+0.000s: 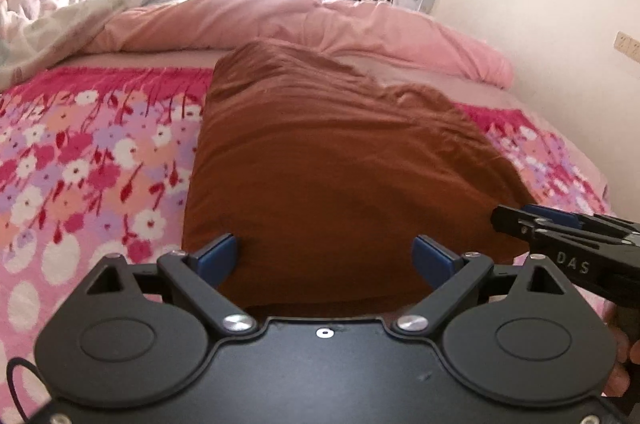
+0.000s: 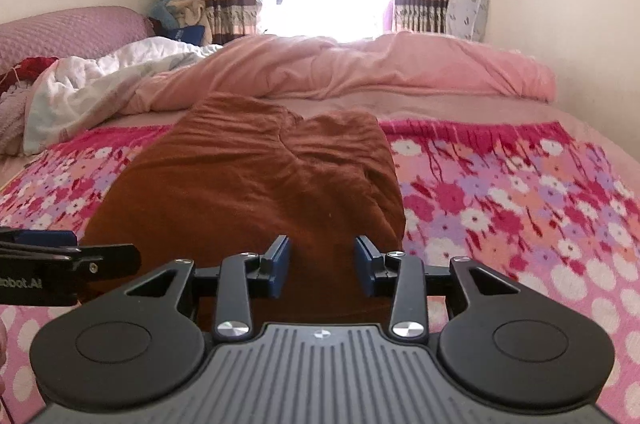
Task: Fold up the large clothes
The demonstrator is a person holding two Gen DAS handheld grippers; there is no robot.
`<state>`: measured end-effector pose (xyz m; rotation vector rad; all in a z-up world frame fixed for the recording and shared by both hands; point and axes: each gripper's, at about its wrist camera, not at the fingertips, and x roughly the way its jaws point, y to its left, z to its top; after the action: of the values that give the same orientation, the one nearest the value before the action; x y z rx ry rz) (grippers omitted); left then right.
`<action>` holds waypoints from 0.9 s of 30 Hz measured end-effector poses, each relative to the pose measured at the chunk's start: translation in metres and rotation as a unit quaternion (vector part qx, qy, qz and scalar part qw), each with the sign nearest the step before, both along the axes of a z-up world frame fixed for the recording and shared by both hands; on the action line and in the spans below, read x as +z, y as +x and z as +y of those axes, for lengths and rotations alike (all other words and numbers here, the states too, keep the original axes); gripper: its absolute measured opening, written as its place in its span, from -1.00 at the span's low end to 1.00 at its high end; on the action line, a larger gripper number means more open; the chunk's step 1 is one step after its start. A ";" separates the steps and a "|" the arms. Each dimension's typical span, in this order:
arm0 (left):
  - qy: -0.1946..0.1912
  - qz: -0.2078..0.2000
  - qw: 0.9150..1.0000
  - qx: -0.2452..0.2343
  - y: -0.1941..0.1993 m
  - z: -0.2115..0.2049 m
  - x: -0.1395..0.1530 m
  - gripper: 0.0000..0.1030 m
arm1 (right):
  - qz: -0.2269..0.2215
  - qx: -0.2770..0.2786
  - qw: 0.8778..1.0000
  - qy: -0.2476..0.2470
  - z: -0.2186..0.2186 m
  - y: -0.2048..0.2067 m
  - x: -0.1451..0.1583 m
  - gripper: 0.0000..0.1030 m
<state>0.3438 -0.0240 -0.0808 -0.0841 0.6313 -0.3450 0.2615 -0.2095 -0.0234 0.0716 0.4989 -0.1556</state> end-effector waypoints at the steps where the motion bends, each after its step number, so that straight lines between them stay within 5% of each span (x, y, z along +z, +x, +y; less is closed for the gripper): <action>1: 0.010 -0.003 1.000 0.005 0.001 -0.001 -0.003 0.87 | 0.002 -0.001 1.000 0.002 -0.001 0.001 -0.003 -0.13; 19: 0.027 0.006 1.000 0.012 0.015 -0.002 -0.018 0.95 | 0.007 -0.008 1.000 0.015 -0.003 0.008 -0.025 -0.12; 27: 0.014 0.007 1.000 0.011 -0.010 0.008 0.013 0.91 | 0.004 -0.017 1.000 0.023 -0.002 -0.002 -0.011 -0.12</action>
<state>0.3341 -0.0162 -0.0680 -0.0672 0.6482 -0.3152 0.2593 -0.2115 -0.0347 0.1244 0.5088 -0.1769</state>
